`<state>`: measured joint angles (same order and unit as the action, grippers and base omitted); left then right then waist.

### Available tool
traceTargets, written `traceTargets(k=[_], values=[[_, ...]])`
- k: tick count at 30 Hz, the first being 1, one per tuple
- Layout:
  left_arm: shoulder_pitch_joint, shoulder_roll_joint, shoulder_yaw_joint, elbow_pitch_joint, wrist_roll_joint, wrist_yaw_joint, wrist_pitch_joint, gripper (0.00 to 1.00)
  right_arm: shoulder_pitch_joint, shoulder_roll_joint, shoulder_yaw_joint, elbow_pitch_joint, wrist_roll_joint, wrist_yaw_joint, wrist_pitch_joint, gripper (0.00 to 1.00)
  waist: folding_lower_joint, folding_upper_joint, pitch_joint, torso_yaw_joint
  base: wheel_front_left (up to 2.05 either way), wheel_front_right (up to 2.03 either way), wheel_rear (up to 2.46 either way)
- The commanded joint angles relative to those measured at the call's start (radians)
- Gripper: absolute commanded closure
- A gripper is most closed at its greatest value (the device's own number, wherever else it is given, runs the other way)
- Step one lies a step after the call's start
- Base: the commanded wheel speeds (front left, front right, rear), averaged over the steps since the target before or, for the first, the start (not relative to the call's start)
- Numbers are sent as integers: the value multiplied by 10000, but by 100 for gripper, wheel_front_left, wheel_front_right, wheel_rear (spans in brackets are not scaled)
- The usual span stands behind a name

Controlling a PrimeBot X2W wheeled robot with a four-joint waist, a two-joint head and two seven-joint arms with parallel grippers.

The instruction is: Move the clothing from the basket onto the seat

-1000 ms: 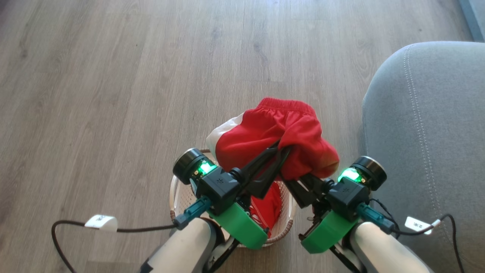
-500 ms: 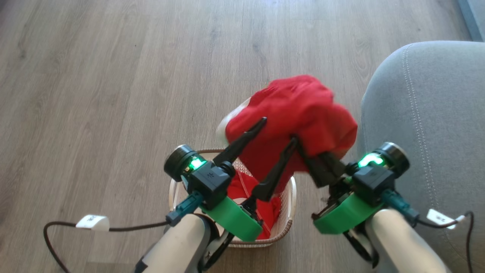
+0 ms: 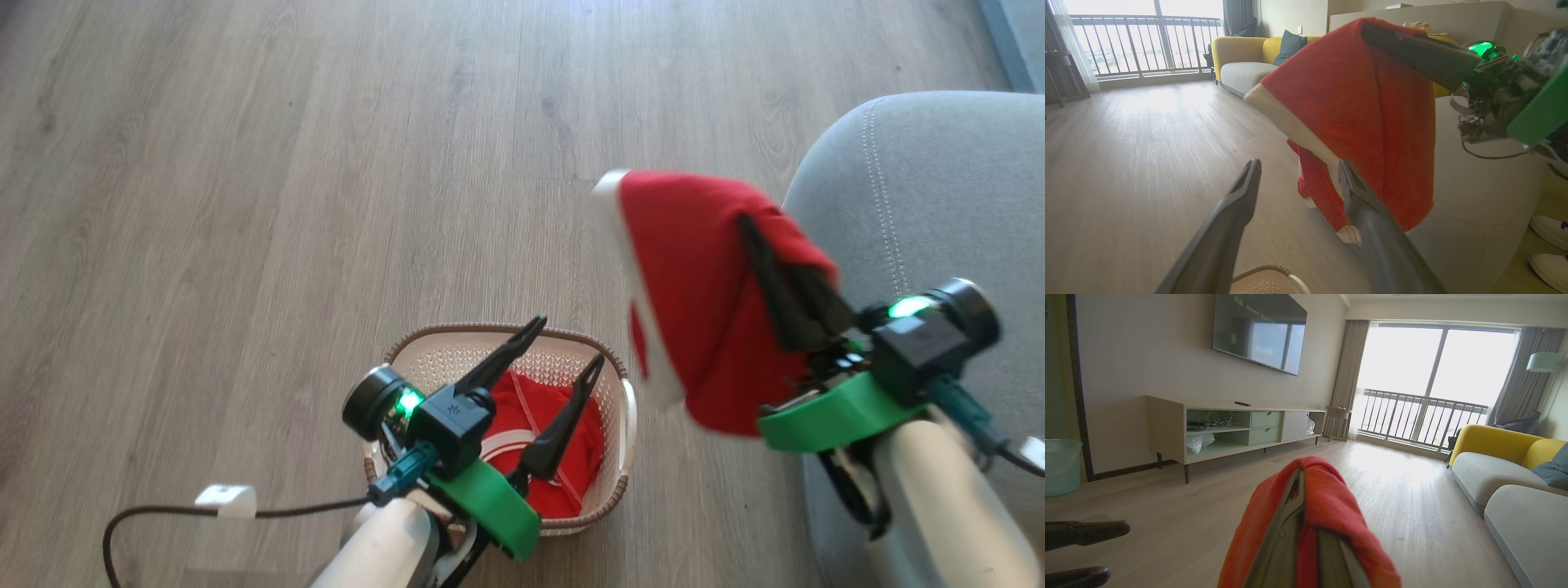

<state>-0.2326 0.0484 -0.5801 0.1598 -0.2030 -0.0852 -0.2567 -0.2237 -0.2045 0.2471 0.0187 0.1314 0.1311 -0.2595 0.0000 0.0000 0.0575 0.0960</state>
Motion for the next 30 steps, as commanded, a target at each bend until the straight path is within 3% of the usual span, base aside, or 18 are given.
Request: traceTargets(k=[1, 18, 30], values=[[-139, 18, 427, -164, 111, -79, -51, 0, 11, -155, -183, -466, -118, -4, -23, 100, 0, 0, -8, -27, 0, 0, 0], [636, 18, 488, 571, 598, -431, -51, 0, 740, -276, -1853, -356, -660, -4, -23, 100, 0, 0, 53, -450, 0, 0, 0], [742, 18, 595, 714, 512, -448, -51, 0, 995, 220, -3113, 299, -946, -4, -23, 100, 0, 0, 109, -544, 0, 0, 0]])
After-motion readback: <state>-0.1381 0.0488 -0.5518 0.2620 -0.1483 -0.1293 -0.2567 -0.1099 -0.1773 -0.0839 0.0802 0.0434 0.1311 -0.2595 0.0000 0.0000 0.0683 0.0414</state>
